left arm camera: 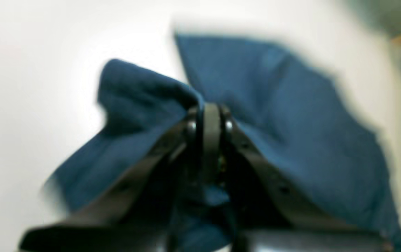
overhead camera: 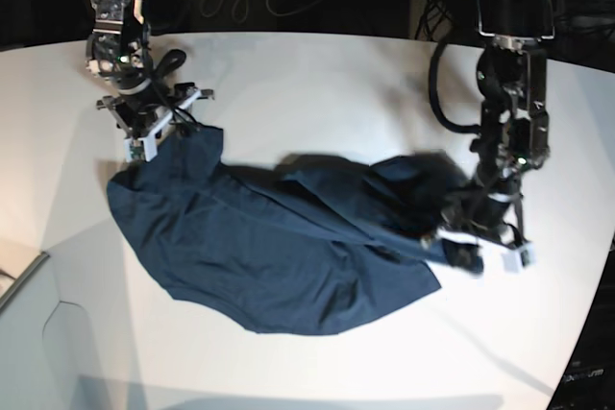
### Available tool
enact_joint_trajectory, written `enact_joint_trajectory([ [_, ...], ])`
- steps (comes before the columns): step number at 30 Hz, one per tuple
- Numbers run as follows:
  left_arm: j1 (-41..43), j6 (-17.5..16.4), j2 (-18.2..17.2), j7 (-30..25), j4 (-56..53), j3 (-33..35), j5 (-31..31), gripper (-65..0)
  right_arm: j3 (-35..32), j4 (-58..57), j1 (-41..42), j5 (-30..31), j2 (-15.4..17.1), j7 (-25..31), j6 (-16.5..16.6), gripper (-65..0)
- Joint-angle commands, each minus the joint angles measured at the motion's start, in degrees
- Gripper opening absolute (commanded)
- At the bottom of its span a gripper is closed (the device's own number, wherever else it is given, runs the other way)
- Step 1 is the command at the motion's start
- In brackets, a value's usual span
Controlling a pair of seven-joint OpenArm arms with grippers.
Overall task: Layout the t-shirt on the table in an organized manner, then fold the t-shirt properly
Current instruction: 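Grasp shirt edges with both grippers and stretch them apart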
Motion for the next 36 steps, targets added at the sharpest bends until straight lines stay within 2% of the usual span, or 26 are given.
enact_joint_trajectory([
  [1,-1.2,-0.3,-0.9,-1.7,3.8,-1.0,0.0,-64.9,0.0,0.3,-0.1,-0.1,0.2,-1.4,0.4,-35.8],
  [7,-1.7,0.1,-1.0,-1.2,19.5,-3.2,0.1,-64.9,-0.1,0.3,-0.2,-0.1,0.0,-1.2,0.4,-35.8],
  [12,8.6,-0.2,-0.8,-1.5,29.4,-8.5,-0.3,-64.9,0.0,0.3,-0.3,-0.1,0.0,-1.2,0.4,-35.8],
  [18,22.8,-0.3,1.7,-1.8,25.4,-15.4,-0.4,-64.9,0.1,0.2,-0.4,-0.1,0.1,-1.3,0.4,-35.8],
  [23,24.5,-0.4,2.5,-1.7,13.3,-18.0,-0.9,-64.4,-0.1,0.1,-0.5,0.0,-0.1,-1.2,0.5,-35.8],
  [25,24.4,-0.4,2.2,-1.3,9.5,-19.0,-3.1,-63.2,-0.2,0.1,-0.5,0.0,-0.1,-1.2,0.5,-35.8],
  [27,24.4,-0.3,2.1,-1.2,7.1,-20.4,-7.0,-57.9,-0.2,0.1,-0.5,0.0,-0.1,-1.2,0.5,-35.8],
  [30,24.8,-0.2,0.7,-1.2,6.7,-21.4,-10.4,-42.5,-0.3,0.3,-1.4,0.0,-0.1,-1.1,0.5,-35.8],
  [33,24.9,-0.2,-0.1,-1.2,6.8,-21.4,-11.1,-27.3,-0.3,0.3,-1.5,0.0,-0.1,-1.1,0.5,-35.8],
  [36,26.3,-0.3,-0.1,-1.2,6.9,-22.5,-11.2,-16.7,-0.3,0.3,-1.5,0.0,-0.1,-1.1,0.5,-35.8],
])
